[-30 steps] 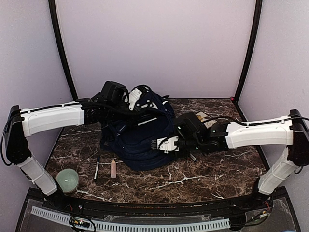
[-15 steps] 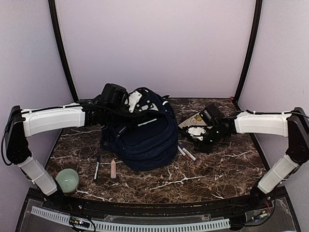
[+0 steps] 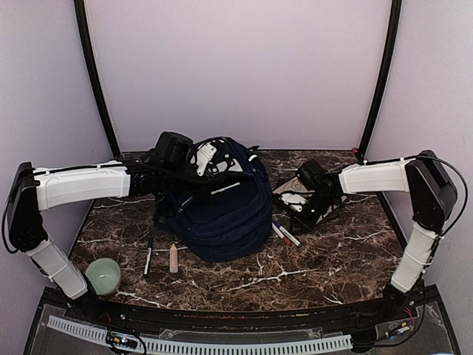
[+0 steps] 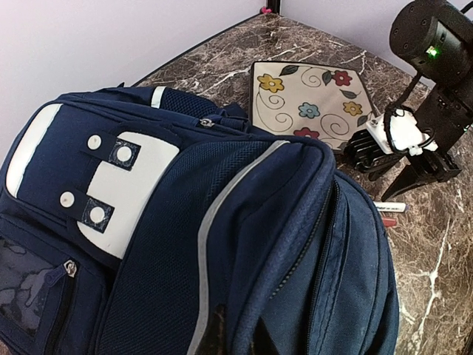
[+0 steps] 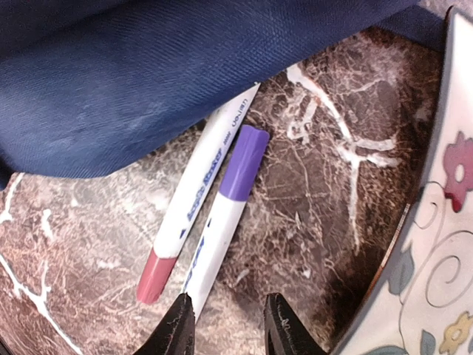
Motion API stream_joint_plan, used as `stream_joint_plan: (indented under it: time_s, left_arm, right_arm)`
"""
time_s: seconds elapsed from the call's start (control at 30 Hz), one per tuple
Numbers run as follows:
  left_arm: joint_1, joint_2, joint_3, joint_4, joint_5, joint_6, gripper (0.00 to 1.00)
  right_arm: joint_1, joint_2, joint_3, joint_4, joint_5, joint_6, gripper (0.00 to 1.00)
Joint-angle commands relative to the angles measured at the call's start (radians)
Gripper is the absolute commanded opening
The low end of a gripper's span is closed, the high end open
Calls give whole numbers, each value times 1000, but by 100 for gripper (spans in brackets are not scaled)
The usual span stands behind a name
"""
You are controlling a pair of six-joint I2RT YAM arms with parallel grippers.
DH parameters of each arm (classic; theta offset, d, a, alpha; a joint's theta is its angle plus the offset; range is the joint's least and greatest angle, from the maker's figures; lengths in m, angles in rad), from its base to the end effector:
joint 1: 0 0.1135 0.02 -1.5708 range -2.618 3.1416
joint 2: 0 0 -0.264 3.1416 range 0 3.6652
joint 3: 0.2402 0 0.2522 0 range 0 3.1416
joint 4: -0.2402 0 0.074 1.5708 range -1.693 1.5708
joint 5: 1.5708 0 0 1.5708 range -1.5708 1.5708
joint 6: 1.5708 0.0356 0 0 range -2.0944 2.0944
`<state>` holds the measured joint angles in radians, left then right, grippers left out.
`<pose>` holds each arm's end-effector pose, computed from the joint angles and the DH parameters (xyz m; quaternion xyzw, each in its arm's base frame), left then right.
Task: Pack the student bag
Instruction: Pick up the pen from the center of the board.
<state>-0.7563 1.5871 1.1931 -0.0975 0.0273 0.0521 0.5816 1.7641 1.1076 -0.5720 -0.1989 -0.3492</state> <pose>0.2686 -0.2547 0.2871 0.3438 0.7859 -0.1882 0.4782 0.2785 0.1915 0.1680 -0.4551 0.8686 0.1168 0.1570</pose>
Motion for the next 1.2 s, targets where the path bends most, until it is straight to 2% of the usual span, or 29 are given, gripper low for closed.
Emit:
stream_joint_plan:
  time_s: [0.0,0.73,1.0,1.17]
  left_arm:
    - [4,-65,-25,44,9,-27,0]
    - [4,-56,-33,47,1,-21,0]
    - [4,-49,-32,51,4,-20,0]
    - [4,-45,-34,51,4,-19,0]
  right_arm:
    - [-3,37,38,-11,-19,34,34]
    - [2,140,112,-35,17,53,35]
    - [36,135,136,-97,53,63,40]
    - [58,131,136,-121,162,76,40]
